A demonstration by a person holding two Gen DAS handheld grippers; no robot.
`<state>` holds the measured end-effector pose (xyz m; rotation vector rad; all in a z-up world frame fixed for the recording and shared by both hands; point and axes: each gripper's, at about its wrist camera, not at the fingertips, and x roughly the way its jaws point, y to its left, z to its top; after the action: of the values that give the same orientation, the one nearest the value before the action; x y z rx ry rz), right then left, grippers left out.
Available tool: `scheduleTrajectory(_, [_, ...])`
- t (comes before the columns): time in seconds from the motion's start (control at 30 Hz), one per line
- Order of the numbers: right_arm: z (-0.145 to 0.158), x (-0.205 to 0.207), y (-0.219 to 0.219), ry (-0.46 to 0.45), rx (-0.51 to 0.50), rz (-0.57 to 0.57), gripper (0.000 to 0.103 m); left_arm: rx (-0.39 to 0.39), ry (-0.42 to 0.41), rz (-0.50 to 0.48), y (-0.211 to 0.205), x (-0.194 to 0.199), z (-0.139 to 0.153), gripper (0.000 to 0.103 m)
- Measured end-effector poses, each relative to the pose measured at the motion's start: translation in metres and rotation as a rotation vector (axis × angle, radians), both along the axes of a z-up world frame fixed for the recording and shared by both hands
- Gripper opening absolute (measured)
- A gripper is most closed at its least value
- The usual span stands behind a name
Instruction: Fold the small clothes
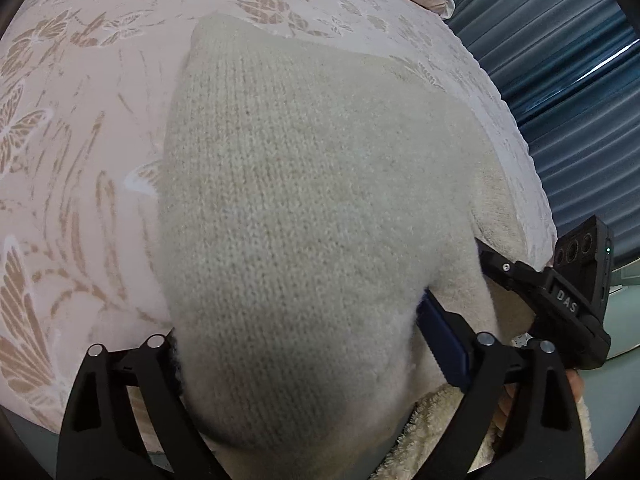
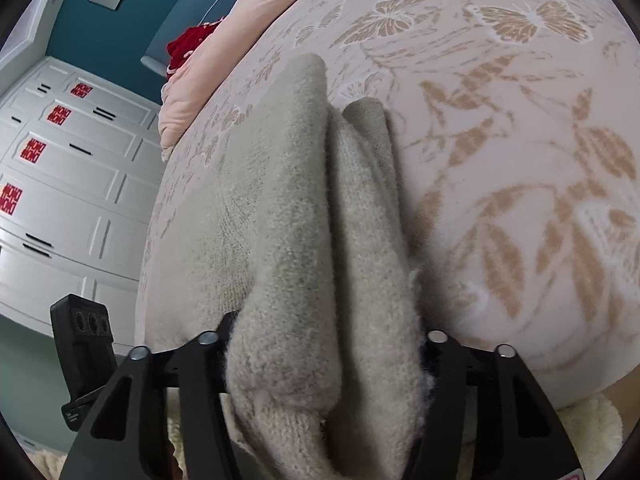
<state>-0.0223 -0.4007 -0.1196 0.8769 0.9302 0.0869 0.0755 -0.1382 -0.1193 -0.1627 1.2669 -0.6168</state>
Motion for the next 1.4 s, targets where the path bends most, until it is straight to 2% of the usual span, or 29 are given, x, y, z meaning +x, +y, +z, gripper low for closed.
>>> scheduleTrajectory(0.07, [0.007,-0.006,0.001,-0.024,-0.005,-0.010,0.038,0.007,-0.026,-0.019,0.000,-0.004,0.011,0.076])
scheduleTrajectory(0.1, [0.008,-0.008,0.002,-0.021,-0.016,-0.014,0.038,0.010,-0.035,-0.032,-0.001,-0.006,0.016,0.076])
scheduleTrajectory(0.13, [0.007,-0.008,0.003,-0.005,-0.030,-0.022,0.039,0.012,-0.034,-0.040,-0.002,-0.007,0.019,0.076])
scheduleTrajectory(0.17, [0.005,-0.006,0.004,0.019,-0.036,-0.032,0.044,0.020,-0.023,-0.044,-0.003,-0.006,0.018,0.077])
scheduleTrajectory(0.2, [0.001,-0.003,0.005,0.036,-0.030,-0.030,0.048,0.034,-0.010,-0.045,-0.005,-0.004,0.015,0.078])
scheduleTrajectory(0.23, [-0.001,-0.001,0.005,0.047,-0.030,-0.027,0.057,0.048,0.001,-0.040,-0.007,-0.002,0.011,0.081])
scheduleTrajectory(0.33, [-0.006,0.005,0.006,0.049,0.003,-0.020,0.067,0.081,0.038,-0.025,-0.012,0.003,-0.003,0.093])
scheduleTrajectory(0.43, [-0.009,0.006,0.004,0.042,0.044,-0.036,0.074,0.090,0.056,-0.010,-0.016,0.007,-0.007,0.098])
scheduleTrajectory(0.5, [-0.009,0.007,0.002,0.042,0.065,-0.059,0.074,0.103,0.059,-0.013,-0.020,0.008,-0.007,0.098])
scheduleTrajectory(0.53, [-0.009,0.006,0.003,0.040,0.064,-0.068,0.067,0.110,0.062,-0.019,-0.022,0.008,-0.006,0.098])
scheduleTrajectory(0.57, [-0.009,0.006,0.001,0.038,0.070,-0.070,0.054,0.112,0.065,-0.026,-0.023,0.008,-0.005,0.096])
scheduleTrajectory(0.63, [-0.005,0.002,0.000,0.027,0.086,-0.092,0.043,0.126,0.060,-0.040,-0.024,0.007,0.002,0.089])
scheduleTrajectory(0.7, [0.003,-0.001,0.001,0.011,0.097,-0.113,0.038,0.150,0.044,-0.060,-0.028,0.006,0.011,0.080])
scheduleTrajectory(0.77, [0.013,-0.006,0.003,-0.008,0.111,-0.132,0.036,0.172,0.026,-0.084,-0.030,0.004,0.023,0.066])
scheduleTrajectory(0.8, [0.019,-0.008,0.004,-0.019,0.114,-0.139,0.036,0.172,0.017,-0.096,-0.030,0.003,0.030,0.064])
scheduleTrajectory(0.97, [0.065,-0.028,0.008,-0.096,0.123,-0.172,0.036,0.150,-0.052,-0.144,-0.035,-0.007,0.076,0.060])
scheduleTrajectory(1.13, [0.132,-0.055,0.008,-0.222,0.060,-0.203,0.036,0.054,-0.136,-0.173,-0.036,-0.019,0.134,0.059])
scheduleTrajectory(1.27, [0.200,-0.077,0.008,-0.387,0.002,-0.230,0.036,-0.034,-0.260,-0.212,-0.037,-0.034,0.197,0.059])
scheduleTrajectory(1.4, [0.271,-0.092,0.018,-0.572,-0.075,-0.234,0.036,-0.118,-0.435,-0.234,-0.030,-0.051,0.272,0.059])
